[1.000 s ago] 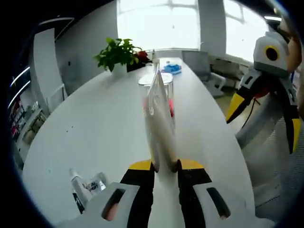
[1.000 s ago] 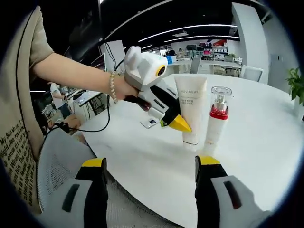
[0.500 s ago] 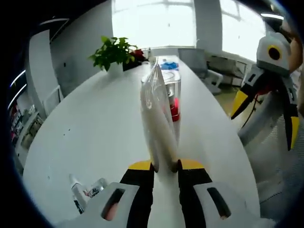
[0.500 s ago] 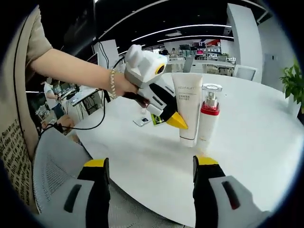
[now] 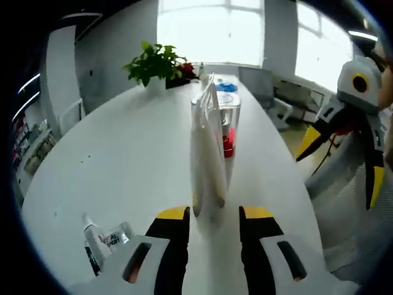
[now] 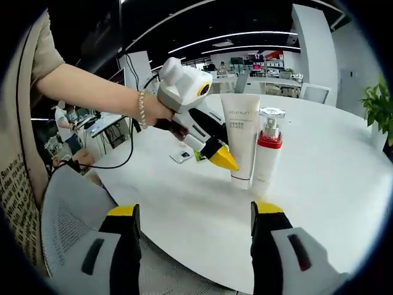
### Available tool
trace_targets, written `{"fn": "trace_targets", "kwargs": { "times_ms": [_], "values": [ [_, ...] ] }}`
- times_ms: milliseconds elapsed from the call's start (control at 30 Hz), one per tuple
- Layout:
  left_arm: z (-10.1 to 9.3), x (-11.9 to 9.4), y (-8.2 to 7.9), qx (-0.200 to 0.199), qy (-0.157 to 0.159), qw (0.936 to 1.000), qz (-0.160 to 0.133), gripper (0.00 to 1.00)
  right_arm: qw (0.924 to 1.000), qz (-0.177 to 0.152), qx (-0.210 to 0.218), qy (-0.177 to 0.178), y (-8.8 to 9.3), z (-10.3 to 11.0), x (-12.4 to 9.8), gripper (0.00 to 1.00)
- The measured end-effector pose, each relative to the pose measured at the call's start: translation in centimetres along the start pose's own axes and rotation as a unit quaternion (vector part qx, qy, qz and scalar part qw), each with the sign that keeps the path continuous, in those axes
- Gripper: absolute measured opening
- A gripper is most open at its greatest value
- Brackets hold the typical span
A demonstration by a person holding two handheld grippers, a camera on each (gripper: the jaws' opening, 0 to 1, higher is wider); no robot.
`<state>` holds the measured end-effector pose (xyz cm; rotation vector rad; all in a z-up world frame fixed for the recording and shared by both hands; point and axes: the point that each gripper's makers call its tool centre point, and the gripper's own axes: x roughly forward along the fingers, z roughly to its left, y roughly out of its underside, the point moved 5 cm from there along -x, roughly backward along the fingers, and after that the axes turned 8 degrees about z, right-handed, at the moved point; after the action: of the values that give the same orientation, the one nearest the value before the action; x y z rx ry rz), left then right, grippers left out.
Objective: Arrange the skincare products in the storage area until every visible bottle or jar stands upright without overlapping.
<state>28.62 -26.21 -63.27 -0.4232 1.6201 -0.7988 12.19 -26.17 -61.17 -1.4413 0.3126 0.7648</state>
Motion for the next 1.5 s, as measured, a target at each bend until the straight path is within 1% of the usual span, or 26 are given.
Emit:
{"fn": "trace_targets", "kwargs": {
  "times_ms": [67,267,333,367,500,600,667,733,867,1000,1067,1167,1200,1233,1267,1367,1400,1433,1467,1500],
  "values": [
    [0.0,-0.4,0.2,-0.006,-0.008,0.9999,-0.001,0.42,1.0000,0.001,-0.002,0.000,0.0,0.0,0.0,0.74],
    [-0.4,-2.3,1.5,-0.058,-0.023,0.9980,-0.008,0.54,0.9999,0.003,-0.009,-0.004,0.0,0.3,0.1,0.75],
    [-0.7,-3.1,2.2,-0.083,-0.028,0.9961,-0.010,0.56,0.9999,0.003,-0.010,-0.004,0.0,0.3,0.1,0.74],
    [-0.9,-3.5,2.7,-0.102,-0.032,0.9943,-0.008,0.57,0.9999,0.002,-0.010,-0.006,0.0,0.3,0.1,0.74],
    [-1.5,-4.6,3.8,-0.139,-0.046,0.9891,-0.017,0.65,0.9999,-0.001,-0.009,-0.010,-0.1,0.4,0.1,0.75],
    [-2.1,-5.4,4.7,-0.174,-0.058,0.9829,-0.015,0.72,0.9999,-0.001,-0.011,-0.012,-0.1,0.5,0.1,0.75],
    [-2.5,-6.0,5.0,-0.187,-0.068,0.9796,-0.027,0.76,0.9998,0.001,-0.013,-0.016,-0.1,0.7,0.1,0.75],
    [-3.0,-6.6,5.4,-0.209,-0.074,0.9746,-0.030,0.79,0.9997,0.001,-0.015,-0.019,-0.1,0.8,0.2,0.75],
    [-3.8,-7.6,6.3,-0.235,-0.091,0.9669,-0.039,0.89,0.9994,0.003,-0.018,-0.029,0.0,1.0,0.3,0.76],
    [-4.9,-8.3,7.4,-0.262,-0.097,0.9596,-0.037,0.93,0.9990,0.005,-0.023,-0.037,0.0,1.3,0.3,0.76],
    [-5.4,-8.8,8.0,-0.270,-0.107,0.9561,-0.037,0.96,0.9990,0.006,-0.023,-0.039,0.0,1.3,0.3,0.77],
    [-6.3,-9.7,8.5,-0.289,-0.118,0.9488,-0.046,0.97,0.9990,0.005,-0.020,-0.041,0.0,1.3,0.3,0.78],
    [-6.6,-10.1,8.8,-0.297,-0.124,0.9453,-0.051,0.97,0.9989,0.005,-0.019,-0.042,0.0,1.3,0.3,0.78],
    [-6.8,-10.4,9.0,-0.301,-0.127,0.9435,-0.053,0.97,0.9989,0.005,-0.018,-0.043,0.0,1.3,0.3,0.78],
    [-7.2,-10.8,9.2,-0.310,-0.135,0.9393,-0.060,0.97,0.9988,0.005,-0.018,-0.044,-0.1,1.3,0.3,0.78],
    [-8.4,-11.8,9.8,-0.325,-0.147,0.9316,-0.071,0.97,0.9985,0.007,-0.019,-0.050,-0.1,1.4,0.4,0.79],
    [-8.9,-12.2,10.1,-0.333,-0.155,0.9271,-0.077,0.97,0.9983,0.009,-0.022,-0.052,-0.1,1.5,0.5,0.79],
    [-9.2,-12.4,10.4,-0.337,-0.158,0.9248,-0.079,0.97,0.9982,0.010,-0.024,-0.054,-0.1,1.6,0.5,0.79],
    [-9.7,-12.8,10.7,-0.345,-0.164,0.9207,-0.082,0.97,0.9980,0.011,-0.027,-0.056,-0.1,1.7,0.6,0.79],
    [-10.0,-13.0,11.0,-0.349,-0.168,0.9180,-0.085,0.97,0.9979,0.011,-0.028,-0.057,-0.1,1.7,0.6,0.79]
  ]
}}
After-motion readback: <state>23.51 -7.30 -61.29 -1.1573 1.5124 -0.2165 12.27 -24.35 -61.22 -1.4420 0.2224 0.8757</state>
